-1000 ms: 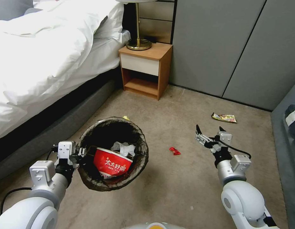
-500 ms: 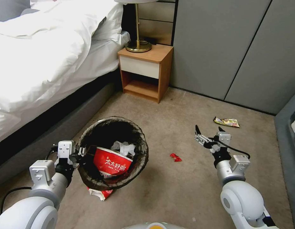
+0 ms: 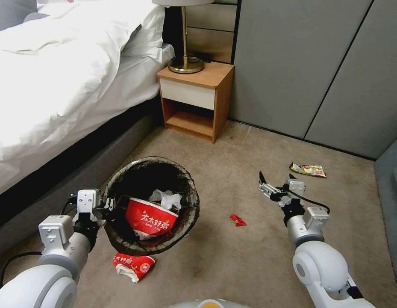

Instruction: Pick up the trash bin, then pick up the garbage from the floor and place it into the trash bin.

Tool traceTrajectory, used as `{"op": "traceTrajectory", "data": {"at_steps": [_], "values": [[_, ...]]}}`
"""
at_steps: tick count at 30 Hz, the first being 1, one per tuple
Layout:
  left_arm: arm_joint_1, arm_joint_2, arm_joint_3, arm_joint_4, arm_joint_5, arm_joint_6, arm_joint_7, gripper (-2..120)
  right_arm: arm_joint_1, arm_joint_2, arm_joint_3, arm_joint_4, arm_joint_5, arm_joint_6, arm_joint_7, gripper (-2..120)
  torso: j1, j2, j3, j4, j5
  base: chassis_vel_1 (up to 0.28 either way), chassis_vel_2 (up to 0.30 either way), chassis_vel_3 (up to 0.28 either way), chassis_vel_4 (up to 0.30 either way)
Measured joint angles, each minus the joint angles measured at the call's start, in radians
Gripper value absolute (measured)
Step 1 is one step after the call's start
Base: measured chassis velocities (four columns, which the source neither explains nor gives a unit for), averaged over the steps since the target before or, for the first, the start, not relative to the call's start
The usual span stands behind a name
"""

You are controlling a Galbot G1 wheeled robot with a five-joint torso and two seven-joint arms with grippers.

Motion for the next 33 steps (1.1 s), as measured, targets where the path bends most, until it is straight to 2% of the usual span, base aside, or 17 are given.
{"op": "traceTrajectory", "data": {"at_steps": [10, 15, 23, 33], "values": [[0.005, 0.004, -0.001, 0.000, -0.005, 0.001, -0.001, 1, 0.100, -0.039, -0.095, -0.198, 0.100, -0.100, -0.083, 100, 0.000, 0.000, 0.000, 0.0001, -0.0002, 0.000, 0.000, 0.000, 0.000], [0.009, 0.006, -0.004, 0.000, -0.008, 0.002, -0.003, 1, 0.160, -0.027, -0.136, -0.344, 0.098, -0.097, -0.152, 100, 0.000, 0.000, 0.000, 0.0001, -0.0001, 0.000, 0.000, 0.000, 0.000], [0.008, 0.009, -0.005, 0.000, -0.009, 0.003, -0.004, 1, 0.250, -0.002, -0.167, -0.515, 0.090, -0.093, -0.195, 100, 0.000, 0.000, 0.000, 0.0001, -0.0001, 0.000, 0.000, 0.000, 0.000], [0.002, 0.007, -0.002, 0.000, -0.008, 0.003, -0.005, 1, 0.326, 0.017, -0.179, -0.654, 0.077, -0.053, -0.239, 100, 0.000, 0.000, 0.000, 0.0000, -0.0002, 0.000, 0.000, 0.000, 0.000]]}}
